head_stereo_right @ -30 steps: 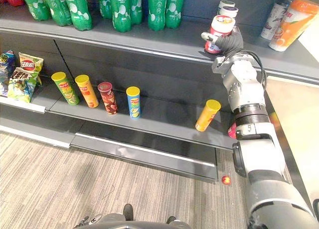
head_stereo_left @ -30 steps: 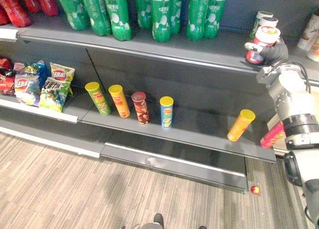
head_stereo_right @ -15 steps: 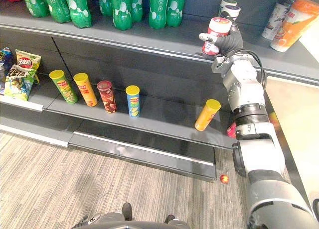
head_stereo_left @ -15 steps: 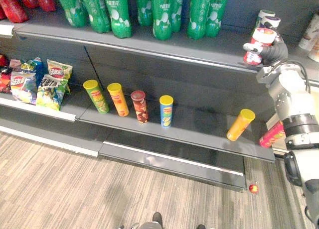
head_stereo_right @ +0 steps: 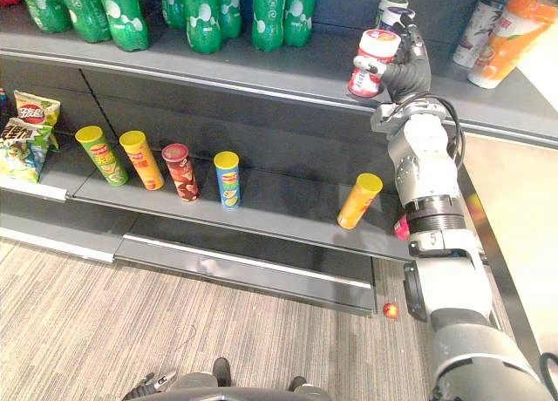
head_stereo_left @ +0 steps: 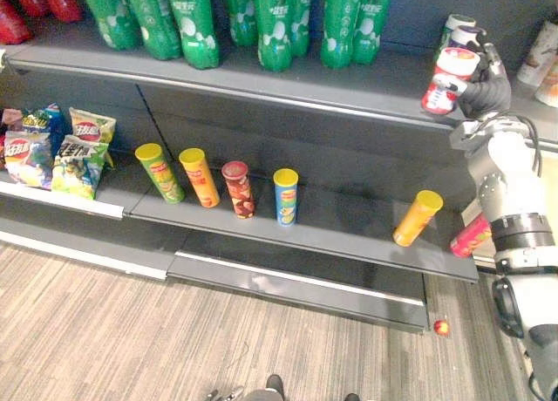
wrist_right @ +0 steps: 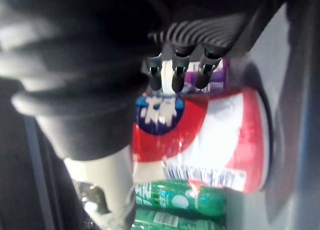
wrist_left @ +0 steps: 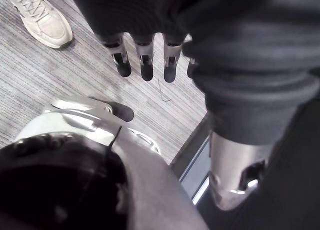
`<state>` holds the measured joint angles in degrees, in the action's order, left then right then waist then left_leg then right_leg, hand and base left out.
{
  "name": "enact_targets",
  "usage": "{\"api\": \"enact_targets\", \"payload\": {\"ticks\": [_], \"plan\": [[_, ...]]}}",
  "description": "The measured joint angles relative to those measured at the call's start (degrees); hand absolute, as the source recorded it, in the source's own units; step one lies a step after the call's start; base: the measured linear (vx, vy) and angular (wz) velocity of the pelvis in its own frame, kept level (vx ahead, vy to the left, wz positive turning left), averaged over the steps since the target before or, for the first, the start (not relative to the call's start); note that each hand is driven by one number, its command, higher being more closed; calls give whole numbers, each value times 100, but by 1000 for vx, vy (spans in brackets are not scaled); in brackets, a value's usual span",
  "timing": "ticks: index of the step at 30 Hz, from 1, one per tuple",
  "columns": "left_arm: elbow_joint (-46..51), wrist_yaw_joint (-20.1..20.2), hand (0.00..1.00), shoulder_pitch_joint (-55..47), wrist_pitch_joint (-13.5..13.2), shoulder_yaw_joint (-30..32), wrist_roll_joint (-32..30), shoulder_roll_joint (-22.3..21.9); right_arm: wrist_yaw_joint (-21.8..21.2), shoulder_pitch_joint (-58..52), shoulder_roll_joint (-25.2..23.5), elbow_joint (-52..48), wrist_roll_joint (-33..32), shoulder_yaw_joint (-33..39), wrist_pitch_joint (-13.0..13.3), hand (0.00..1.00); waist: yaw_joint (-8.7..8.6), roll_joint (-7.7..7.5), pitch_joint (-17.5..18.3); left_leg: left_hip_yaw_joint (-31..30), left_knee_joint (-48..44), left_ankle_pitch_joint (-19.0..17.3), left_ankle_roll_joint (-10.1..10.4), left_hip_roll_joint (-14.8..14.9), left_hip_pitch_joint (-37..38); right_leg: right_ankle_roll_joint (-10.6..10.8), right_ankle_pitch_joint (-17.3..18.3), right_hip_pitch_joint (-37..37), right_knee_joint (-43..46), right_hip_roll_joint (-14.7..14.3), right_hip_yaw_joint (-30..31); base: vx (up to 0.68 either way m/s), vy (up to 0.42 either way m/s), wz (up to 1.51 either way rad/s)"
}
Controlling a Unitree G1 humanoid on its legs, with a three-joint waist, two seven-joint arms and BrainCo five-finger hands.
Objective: Put the gum and the chips on the shelf.
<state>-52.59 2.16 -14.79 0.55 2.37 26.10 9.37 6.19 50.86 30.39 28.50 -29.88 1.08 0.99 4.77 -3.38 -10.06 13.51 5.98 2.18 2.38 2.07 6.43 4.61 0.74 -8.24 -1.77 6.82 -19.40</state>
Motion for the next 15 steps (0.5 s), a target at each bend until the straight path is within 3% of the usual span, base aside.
{"api": "enact_targets", "payload": {"ticks": [9, 15], "plan": [[-23, -31, 0, -17, -124, 19, 1, -12, 743, -1050, -64, -1199, 713, 471, 243, 0, -32, -28, 27, 81, 0, 4, -7, 59, -37, -1, -12, 95, 10, -46, 102, 4, -6, -4], [-227, -57, 0, -48, -199, 44, -1, -8, 707, -1779, -253, -2943, 958, 578, 352, 0, -258, -49, 133, 136, 0, -1, 1, 135, -46, -3, -11, 129, -11, -124, 151, 22, -21, -7]]}}
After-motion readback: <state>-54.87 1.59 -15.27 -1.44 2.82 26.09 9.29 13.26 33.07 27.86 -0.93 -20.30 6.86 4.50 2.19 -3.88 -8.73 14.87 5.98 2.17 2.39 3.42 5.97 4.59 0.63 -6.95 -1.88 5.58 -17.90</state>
